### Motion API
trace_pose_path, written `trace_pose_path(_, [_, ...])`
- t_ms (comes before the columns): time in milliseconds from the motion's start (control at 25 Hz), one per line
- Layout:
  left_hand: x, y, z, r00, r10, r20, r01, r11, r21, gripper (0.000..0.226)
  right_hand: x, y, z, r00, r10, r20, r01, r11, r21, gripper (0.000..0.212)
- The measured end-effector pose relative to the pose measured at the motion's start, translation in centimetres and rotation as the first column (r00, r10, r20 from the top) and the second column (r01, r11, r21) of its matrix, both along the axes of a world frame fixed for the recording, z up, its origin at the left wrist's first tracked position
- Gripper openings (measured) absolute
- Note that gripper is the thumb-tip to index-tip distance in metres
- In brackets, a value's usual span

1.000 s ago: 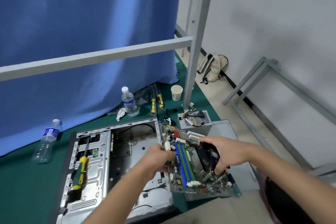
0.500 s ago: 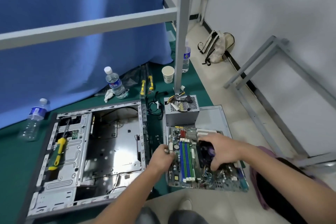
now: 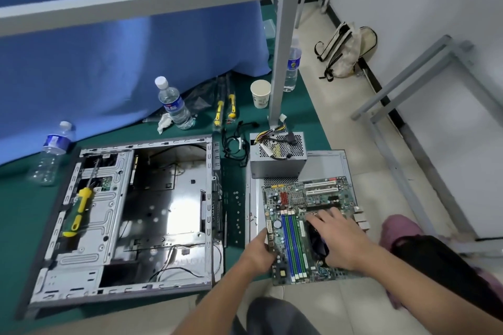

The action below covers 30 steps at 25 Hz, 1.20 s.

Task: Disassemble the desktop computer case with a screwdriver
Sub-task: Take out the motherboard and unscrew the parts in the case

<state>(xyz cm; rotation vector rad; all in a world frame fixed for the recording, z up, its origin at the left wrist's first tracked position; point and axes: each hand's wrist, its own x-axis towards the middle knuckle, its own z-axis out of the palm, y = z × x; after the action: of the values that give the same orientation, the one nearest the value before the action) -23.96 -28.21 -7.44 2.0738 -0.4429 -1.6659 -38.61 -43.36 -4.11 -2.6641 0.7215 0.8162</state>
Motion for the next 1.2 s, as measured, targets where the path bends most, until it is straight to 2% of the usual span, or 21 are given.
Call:
trace_pose_path(160, [-0.3, -0.2, -1.9, 0.998, 0.062, -0.009, -0.063, 0.998, -0.015, 0.075, 0.0, 0.4, -2.1, 0.998, -0.066, 0.0, 0.066, 0.998, -0.002, 0.101])
trace_pose_path(320, [0.2, -0.9, -2.8, 0.997, -0.023, 0.069, 0.024, 1.0, -0.015, 0.08, 0.3, -0.6, -3.5, 0.993, -0.121, 0.008, 0.121, 0.992, 0.045, 0.104])
trace_pose_path(480, [0.0, -0.8, -3.6, 0.984, -0.112, 0.138, 0.108, 0.993, 0.037, 0.08, 1.0, -0.1, -4.9, 0.993, -0.116, 0.002, 0.115, 0.993, 0.021, 0.103])
trace_pose_path(760, [0.6, 0.0, -5.6, 0.988, -0.079, 0.129, 0.072, 0.996, 0.06, 0.08, 3.0, 0.8, -6.4, 0.998, -0.063, 0.015, 0.063, 0.998, -0.02, 0.1])
trace_pose_path(880, [1.0, -0.2, -6.0, 0.988, -0.055, 0.147, 0.048, 0.997, 0.053, 0.072, 3.3, 0.7, -6.4, 0.999, -0.051, 0.019, 0.052, 0.998, -0.027, 0.099])
trace_pose_path(1000, [1.1, -0.3, -5.8, 0.983, -0.078, 0.167, 0.07, 0.996, 0.049, 0.075, 3.4, 0.8, -6.0, 0.998, -0.063, -0.005, 0.063, 0.998, 0.003, 0.107])
trace_pose_path(1080, [1.1, -0.2, -5.1, 0.973, -0.11, 0.201, 0.104, 0.994, 0.042, 0.076, 3.5, 0.6, -5.2, 0.997, -0.076, -0.019, 0.077, 0.996, 0.049, 0.113])
trace_pose_path(1200, [1.7, -0.1, -3.3, 0.922, -0.206, 0.327, 0.21, 0.977, 0.025, 0.07, 4.2, 0.5, -3.5, 0.993, -0.118, 0.031, 0.115, 0.99, 0.077, 0.099])
